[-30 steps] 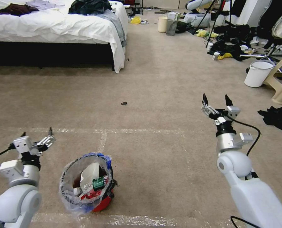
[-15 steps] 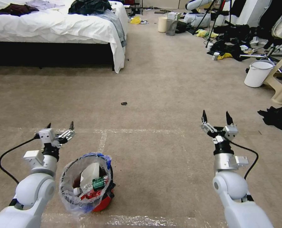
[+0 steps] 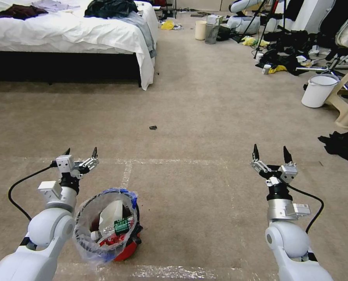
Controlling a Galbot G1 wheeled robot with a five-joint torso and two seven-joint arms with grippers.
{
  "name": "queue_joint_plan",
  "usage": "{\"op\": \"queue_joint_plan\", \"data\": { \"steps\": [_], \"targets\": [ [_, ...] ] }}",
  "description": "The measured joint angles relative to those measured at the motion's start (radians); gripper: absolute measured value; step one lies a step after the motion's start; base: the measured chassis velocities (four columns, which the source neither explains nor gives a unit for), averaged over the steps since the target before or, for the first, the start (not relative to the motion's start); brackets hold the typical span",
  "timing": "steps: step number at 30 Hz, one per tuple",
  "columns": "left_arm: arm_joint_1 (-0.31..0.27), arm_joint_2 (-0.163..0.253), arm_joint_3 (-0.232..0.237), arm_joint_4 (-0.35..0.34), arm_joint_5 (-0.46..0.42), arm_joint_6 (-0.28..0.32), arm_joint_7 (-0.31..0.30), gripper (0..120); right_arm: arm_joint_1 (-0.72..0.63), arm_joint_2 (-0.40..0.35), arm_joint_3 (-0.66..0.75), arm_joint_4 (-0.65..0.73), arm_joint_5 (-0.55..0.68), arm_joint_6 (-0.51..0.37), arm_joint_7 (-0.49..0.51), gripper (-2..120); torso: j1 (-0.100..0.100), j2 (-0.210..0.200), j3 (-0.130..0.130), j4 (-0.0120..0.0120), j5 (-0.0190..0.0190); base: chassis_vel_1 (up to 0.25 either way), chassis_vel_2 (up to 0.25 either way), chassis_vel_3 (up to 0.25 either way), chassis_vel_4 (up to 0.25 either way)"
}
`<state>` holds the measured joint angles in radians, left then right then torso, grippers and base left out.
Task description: Pick up the trash bin and place the garbage on the floor into it.
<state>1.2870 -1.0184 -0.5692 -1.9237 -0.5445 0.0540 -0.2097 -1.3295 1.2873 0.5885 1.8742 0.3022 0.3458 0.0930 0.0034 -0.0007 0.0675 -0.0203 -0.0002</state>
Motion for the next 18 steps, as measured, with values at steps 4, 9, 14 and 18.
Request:
{"op": "queue_joint_plan", "data": {
  "steps": [4,9,14,18],
  "targets": [
    [0.001,0.000,-0.001,-0.001,0.000,0.001,-0.001,100,0.001,-0.001,-0.001,0.000,0.001,-0.001,0.000,100,0.000,0.000,0.000,0.0000,0.0000,0.000,0.000,0.000,0.000],
    [0.001,-0.001,-0.002,-0.001,-0.001,0.001,-0.001,100,0.002,-0.001,-0.002,0.000,0.002,-0.001,0.000,100,0.000,0.000,0.000,0.0000,0.0000,0.000,0.000,0.000,0.000],
    [0.001,-0.001,-0.002,-0.001,-0.001,0.001,-0.002,100,0.003,-0.001,-0.002,0.000,0.002,-0.002,0.000,100,0.000,0.000,0.000,0.0000,0.0000,0.000,0.000,0.000,0.000],
    [0.002,-0.001,-0.002,-0.002,-0.001,0.002,-0.002,100,0.003,-0.002,-0.002,0.000,0.003,-0.002,0.000,100,0.000,0.000,0.000,0.0000,0.0000,0.000,0.000,0.000,0.000]
  ]
}}
